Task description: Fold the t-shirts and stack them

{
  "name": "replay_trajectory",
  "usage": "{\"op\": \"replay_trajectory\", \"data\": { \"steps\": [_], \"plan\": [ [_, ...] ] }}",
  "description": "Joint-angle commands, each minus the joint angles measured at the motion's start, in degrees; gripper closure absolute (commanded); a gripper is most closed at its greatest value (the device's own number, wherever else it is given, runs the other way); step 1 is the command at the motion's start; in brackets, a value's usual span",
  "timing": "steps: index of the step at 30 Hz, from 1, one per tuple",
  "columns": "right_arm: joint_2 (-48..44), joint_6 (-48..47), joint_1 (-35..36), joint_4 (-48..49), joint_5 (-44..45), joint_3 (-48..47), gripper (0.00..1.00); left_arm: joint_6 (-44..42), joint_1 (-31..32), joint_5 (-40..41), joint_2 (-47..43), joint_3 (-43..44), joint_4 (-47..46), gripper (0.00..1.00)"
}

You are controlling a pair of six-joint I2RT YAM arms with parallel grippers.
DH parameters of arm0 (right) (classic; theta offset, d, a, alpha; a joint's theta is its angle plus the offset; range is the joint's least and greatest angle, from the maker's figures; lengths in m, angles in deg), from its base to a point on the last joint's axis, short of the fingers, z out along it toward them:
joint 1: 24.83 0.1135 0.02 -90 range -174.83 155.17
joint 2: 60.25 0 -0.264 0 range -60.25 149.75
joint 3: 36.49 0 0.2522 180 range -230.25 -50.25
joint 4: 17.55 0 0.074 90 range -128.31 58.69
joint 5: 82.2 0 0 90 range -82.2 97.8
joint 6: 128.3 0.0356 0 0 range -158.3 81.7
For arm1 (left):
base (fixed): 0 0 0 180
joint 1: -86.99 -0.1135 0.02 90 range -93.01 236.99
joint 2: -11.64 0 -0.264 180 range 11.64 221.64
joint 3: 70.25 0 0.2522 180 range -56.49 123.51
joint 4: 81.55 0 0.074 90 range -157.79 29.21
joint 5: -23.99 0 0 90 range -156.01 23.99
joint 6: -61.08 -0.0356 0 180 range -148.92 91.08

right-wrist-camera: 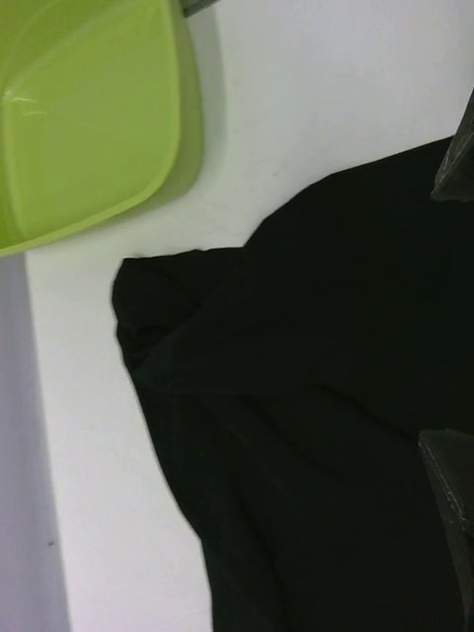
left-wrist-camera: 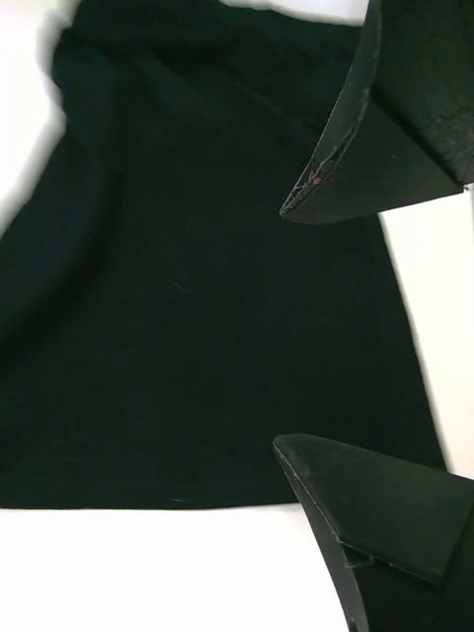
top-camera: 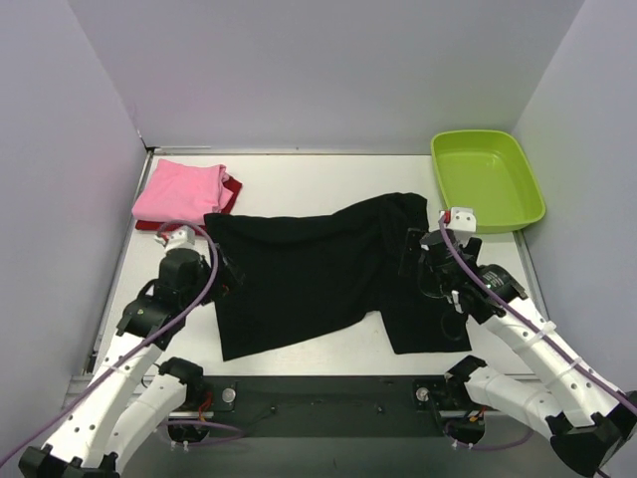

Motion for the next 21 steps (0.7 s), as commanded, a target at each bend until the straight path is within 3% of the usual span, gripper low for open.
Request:
{"op": "replay_trajectory", "data": {
  "steps": [1, 7, 15, 21],
  "plan": [
    [2.00, 5.15, 1.83, -8.43, -3.45, -0.09, 0.00, 4.97, 2.52, -4.66, 0.55, -3.89, 8.86, 0.04],
    [0.77, 8.66, 2.72, -9.05, -8.64, 3.42, 0.00, 10.42, 7.45, -4.23, 2.48, -6.62, 11.32, 0.03],
    [-0.02, 15.17, 2.72, -9.84, -10.05, 9.75, 0.01, 19.73, 18.87, 1.84, 6.61, -7.94, 15.45, 0.04],
    [1.29, 16.84, 2.46, -7.91, -9.96, 12.74, 0.01, 25.71, 21.35, 5.53, 7.40, -12.50, 13.71, 0.03]
  ]
}}
